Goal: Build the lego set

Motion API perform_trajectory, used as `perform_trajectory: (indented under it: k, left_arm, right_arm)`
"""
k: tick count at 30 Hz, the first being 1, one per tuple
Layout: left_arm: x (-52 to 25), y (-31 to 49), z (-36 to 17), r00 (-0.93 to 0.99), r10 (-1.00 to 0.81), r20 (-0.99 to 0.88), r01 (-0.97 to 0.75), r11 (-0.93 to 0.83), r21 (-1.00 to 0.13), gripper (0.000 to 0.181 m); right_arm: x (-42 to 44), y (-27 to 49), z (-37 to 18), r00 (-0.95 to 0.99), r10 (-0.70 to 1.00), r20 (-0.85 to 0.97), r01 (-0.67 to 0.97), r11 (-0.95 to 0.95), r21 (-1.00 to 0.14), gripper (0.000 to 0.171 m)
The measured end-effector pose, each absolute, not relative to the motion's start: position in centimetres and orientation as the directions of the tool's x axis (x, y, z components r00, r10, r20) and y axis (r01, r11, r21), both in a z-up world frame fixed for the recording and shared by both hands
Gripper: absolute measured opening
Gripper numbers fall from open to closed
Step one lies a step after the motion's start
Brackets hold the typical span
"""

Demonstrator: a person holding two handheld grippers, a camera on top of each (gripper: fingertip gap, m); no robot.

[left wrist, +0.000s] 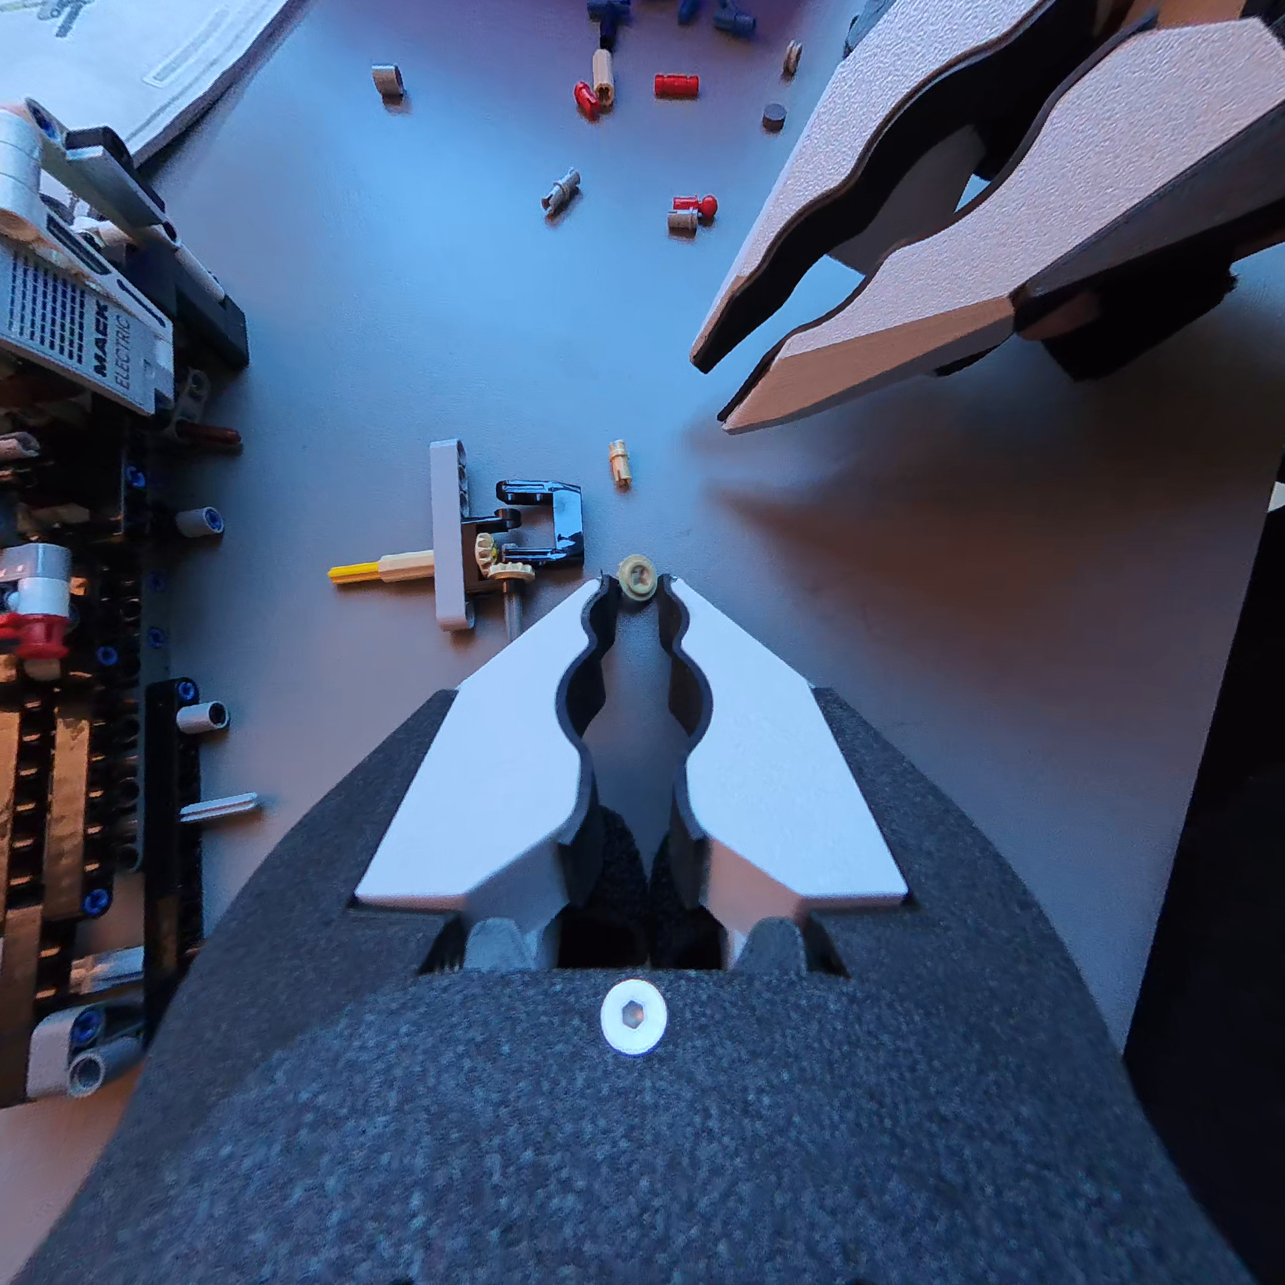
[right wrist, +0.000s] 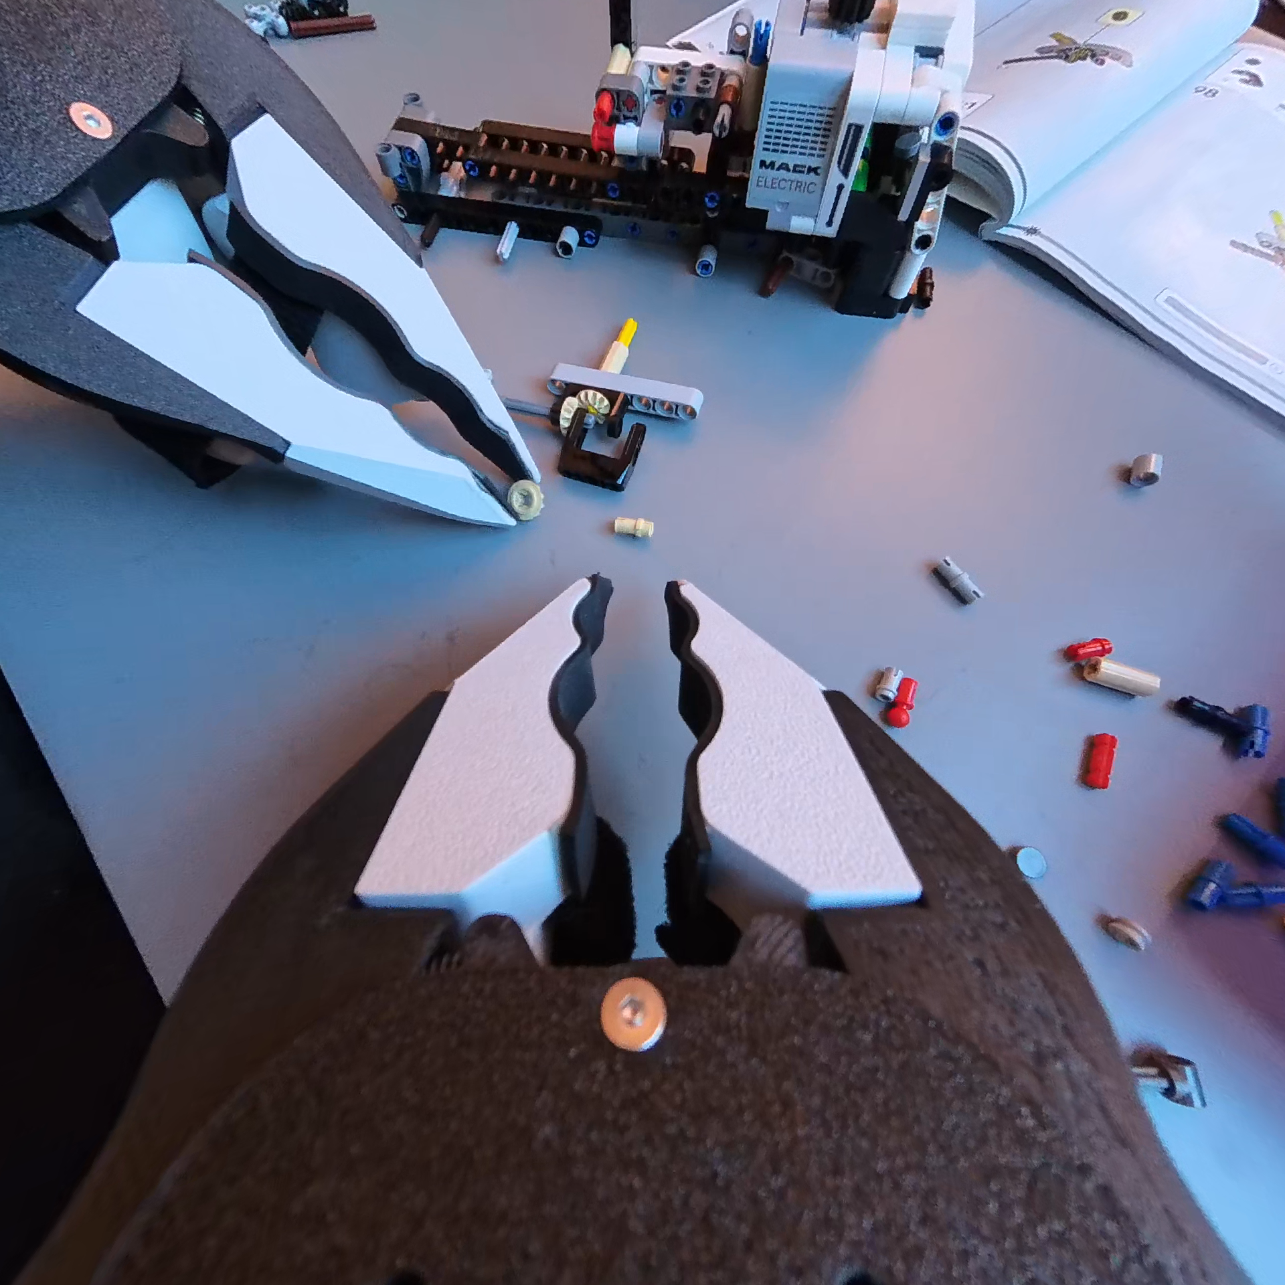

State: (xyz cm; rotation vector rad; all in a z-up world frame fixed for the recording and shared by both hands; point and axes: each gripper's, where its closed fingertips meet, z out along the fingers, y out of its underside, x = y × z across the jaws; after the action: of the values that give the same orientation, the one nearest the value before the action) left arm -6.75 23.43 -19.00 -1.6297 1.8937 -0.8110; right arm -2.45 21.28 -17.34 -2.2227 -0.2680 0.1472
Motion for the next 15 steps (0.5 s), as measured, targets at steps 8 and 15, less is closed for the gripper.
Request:
perform_trajectory:
  k: [8,15]
  left_arm:
    - [-6.8,23.5,-18.9,-0.161,-0.987,-0.001,-0.685,0.112,-0.719,0.008]
    - [-5.9,23.7,-16.2,-0.169,-0.984,-0.050,-0.578,0.140,-0.804,0.007]
  right_arm:
    - [-2.4,21.6,-17.3,0.968,0.250,-0.016,0.141,-0.596,-0.791,0.017]
    - [-2.3,21.9,-17.0,0.967,0.250,-0.039,0.120,-0.589,-0.799,0.017]
